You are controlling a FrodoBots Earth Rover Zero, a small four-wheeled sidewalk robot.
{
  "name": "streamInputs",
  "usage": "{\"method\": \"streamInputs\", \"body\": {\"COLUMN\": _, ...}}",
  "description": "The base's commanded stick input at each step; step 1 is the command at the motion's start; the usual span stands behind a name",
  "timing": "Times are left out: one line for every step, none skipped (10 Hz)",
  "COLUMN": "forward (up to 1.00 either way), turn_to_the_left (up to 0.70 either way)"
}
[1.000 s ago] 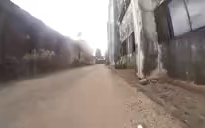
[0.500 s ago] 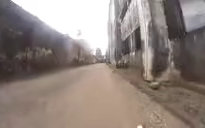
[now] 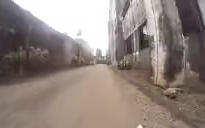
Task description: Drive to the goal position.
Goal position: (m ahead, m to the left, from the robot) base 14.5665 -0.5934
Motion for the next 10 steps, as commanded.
{"method": "streamInputs", "body": {"forward": 1.0, "turn_to_the_left": 0.0}}
{"method": "streamInputs", "body": {"forward": 1.0, "turn_to_the_left": 0.0}}
{"method": "streamInputs", "body": {"forward": 1.0, "turn_to_the_left": 0.0}}
{"method": "streamInputs", "body": {"forward": 1.0, "turn_to_the_left": 0.0}}
{"method": "streamInputs", "body": {"forward": 1.0, "turn_to_the_left": 0.0}}
{"method": "streamInputs", "body": {"forward": 1.0, "turn_to_the_left": 0.0}}
{"method": "streamInputs", "body": {"forward": 1.0, "turn_to_the_left": 0.0}}
{"method": "streamInputs", "body": {"forward": 1.0, "turn_to_the_left": 0.0}}
{"method": "streamInputs", "body": {"forward": 1.0, "turn_to_the_left": 0.0}}
{"method": "streamInputs", "body": {"forward": 1.0, "turn_to_the_left": 0.0}}
